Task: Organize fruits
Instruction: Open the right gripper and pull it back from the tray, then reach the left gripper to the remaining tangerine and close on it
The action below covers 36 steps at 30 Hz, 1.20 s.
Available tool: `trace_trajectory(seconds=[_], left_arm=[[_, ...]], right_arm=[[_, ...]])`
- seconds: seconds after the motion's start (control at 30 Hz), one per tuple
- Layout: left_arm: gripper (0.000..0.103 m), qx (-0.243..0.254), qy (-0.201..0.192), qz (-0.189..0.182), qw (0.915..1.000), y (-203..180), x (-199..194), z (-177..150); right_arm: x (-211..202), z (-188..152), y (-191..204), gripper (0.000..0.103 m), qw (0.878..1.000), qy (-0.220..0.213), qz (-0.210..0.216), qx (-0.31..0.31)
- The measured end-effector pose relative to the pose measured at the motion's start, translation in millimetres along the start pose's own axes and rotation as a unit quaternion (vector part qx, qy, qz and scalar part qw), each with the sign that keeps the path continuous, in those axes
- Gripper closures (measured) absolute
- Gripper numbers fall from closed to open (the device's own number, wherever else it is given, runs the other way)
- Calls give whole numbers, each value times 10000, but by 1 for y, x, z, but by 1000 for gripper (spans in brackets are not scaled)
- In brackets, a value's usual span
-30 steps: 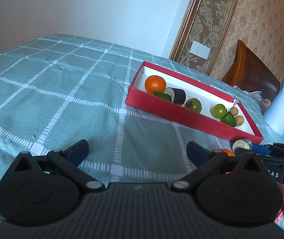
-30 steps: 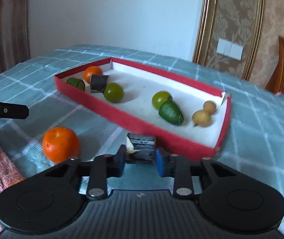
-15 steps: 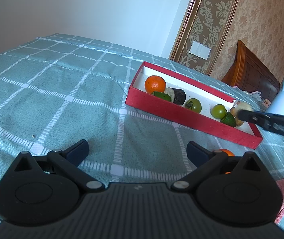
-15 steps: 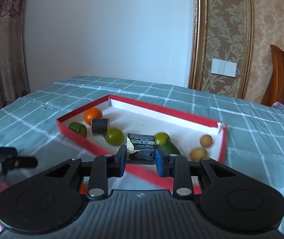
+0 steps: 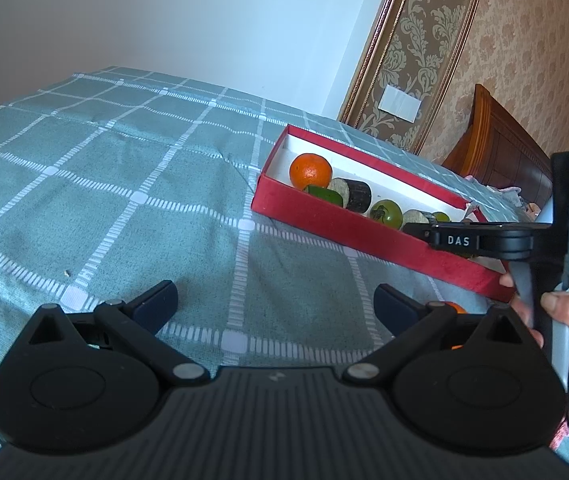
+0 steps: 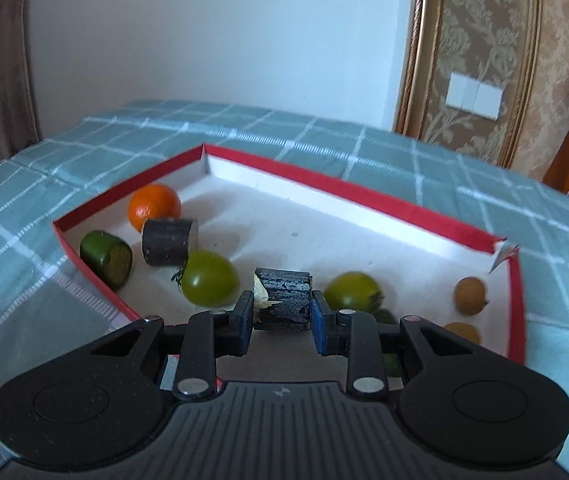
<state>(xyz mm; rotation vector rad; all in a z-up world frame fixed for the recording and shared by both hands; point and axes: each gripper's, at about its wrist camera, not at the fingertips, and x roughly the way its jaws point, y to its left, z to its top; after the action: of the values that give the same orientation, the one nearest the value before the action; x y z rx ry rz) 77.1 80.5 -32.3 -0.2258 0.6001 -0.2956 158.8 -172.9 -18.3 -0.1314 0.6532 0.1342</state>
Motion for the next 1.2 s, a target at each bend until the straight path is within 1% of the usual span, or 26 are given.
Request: trace_trajectory(seconds=[0.37, 0.57, 0.63, 0.7, 0.77, 0.8, 0.9, 1.03, 1.07, 1.1, 1.17, 1.2], left_arm=[[0, -12, -4, -9, 10000, 0, 0, 0], [0, -39, -15, -30, 10000, 1, 0, 0], [0, -39, -15, -30, 10000, 1, 0, 0], [0, -39, -15, -30, 10000, 1, 0, 0], [0, -41, -15, -31, 10000, 1, 0, 0], [0, -41, -15, -32, 10000, 1, 0, 0], [0, -41, -15, -32, 10000, 1, 0, 0], [0, -41, -15, -32, 10000, 1, 0, 0], [0, -39, -14, -30, 10000, 1, 0, 1], [0, -29, -11, -22, 10000, 1, 0, 1], [0, -1, 0, 0, 10000, 0, 1, 0], [0, 1, 0, 1, 10000, 0, 1, 0]], right_arm=[[3, -2, 3, 74, 9998, -86, -132, -103], [-2, -4, -6, 73, 9999, -32, 31, 149], [-6, -5, -10, 70, 9997, -47, 79, 235], [-13, -8, -12, 57, 9994, -108, 107, 300], [-22, -11, -14, 48, 9992, -236, 87, 315], [-28, -13, -14, 45, 9990, -310, 63, 320], [-46, -20, -14, 44, 9982, -524, 22, 291], [-70, -32, -18, 44, 9966, -714, 190, 355], [-75, -37, -19, 41, 9961, -755, 223, 392], [-79, -41, -20, 35, 9959, -762, 244, 425], [-87, -50, -24, 29, 9953, -757, 265, 534], [-91, -53, -25, 29, 9952, -756, 278, 563]])
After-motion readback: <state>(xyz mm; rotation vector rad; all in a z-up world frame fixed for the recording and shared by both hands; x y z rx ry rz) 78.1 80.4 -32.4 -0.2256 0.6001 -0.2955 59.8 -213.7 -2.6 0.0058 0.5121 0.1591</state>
